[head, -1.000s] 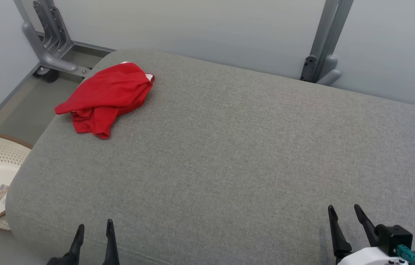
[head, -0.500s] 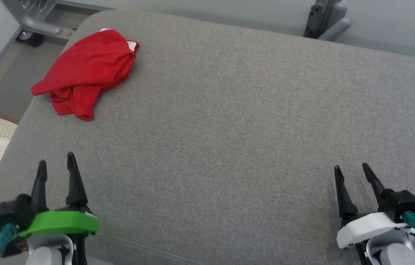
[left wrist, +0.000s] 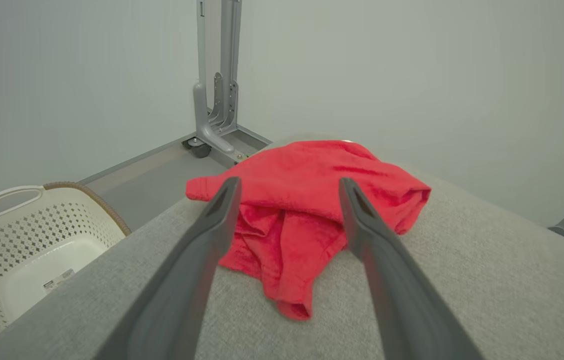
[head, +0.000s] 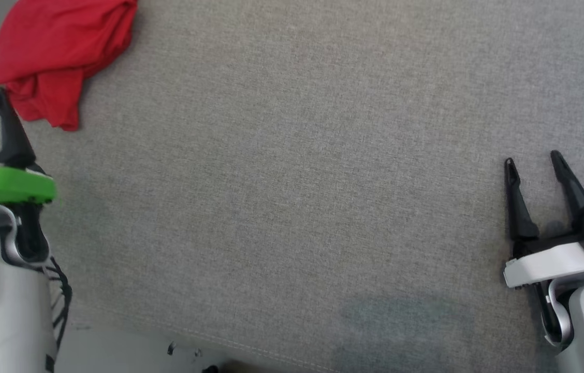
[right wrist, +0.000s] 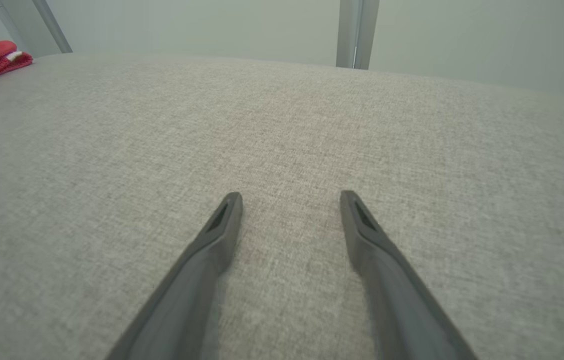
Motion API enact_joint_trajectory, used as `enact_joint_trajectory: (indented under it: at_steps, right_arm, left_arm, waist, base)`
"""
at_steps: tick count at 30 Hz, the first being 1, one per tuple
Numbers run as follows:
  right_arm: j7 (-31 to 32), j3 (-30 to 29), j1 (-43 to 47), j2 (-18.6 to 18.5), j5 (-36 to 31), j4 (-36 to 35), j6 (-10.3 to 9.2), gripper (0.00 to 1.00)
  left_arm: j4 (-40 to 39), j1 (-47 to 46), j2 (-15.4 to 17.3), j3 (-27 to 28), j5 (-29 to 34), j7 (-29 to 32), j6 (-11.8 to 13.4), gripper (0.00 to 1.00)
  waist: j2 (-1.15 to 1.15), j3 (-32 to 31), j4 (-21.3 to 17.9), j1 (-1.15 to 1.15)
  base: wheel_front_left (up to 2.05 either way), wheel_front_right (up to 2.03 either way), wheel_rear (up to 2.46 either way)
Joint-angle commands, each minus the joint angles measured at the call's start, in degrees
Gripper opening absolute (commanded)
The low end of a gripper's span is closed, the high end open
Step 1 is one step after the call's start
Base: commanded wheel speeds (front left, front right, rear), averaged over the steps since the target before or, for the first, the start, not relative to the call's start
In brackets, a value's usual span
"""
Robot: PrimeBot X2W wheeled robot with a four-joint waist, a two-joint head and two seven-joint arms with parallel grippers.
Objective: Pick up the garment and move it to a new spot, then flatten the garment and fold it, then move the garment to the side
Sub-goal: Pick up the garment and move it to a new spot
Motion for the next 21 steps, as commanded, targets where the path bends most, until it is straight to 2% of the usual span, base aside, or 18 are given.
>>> enact_joint_trajectory:
  at_steps: [1,7,14,21]
  right_arm:
    - [0.2,0.0,-0.6,-0.4,-0.3,1.0,-0.07,1.0]
    - [2.5,0.0,0.5,-1.6,-0.7,-1.3,-0.09,1.0]
    - [5.5,-0.3,3.8,-2.8,-1.1,-6.1,-0.16,1.0]
    - [8.1,-1.3,6.5,-3.4,-1.0,-12.0,-0.15,1.0]
  left_arm:
    - [0.9,-1.9,0.8,0.0,-0.6,0.3,-0.3,1.0]
    - [10.9,-11.1,4.9,-3.6,-6.1,3.0,-0.4,1.0]
    - [20.2,-16.7,7.9,-8.0,-12.1,5.5,-0.4,1.0]
    - [28.3,-19.0,7.9,-10.6,-16.0,6.7,-0.4,1.0]
  waist:
    - [0.0,5.6,-0.6,0.0]
    - [0.0,7.9,-1.2,0.0]
    - [0.0,8.7,-2.6,0.0]
    - [0.0,8.8,-3.9,0.0]
  base:
    - [0.0,0.0,0.0]
    - [0.0,0.0,0.0]
    - [0.0,0.0,0.0]
    - [0.0,0.0,0.0]
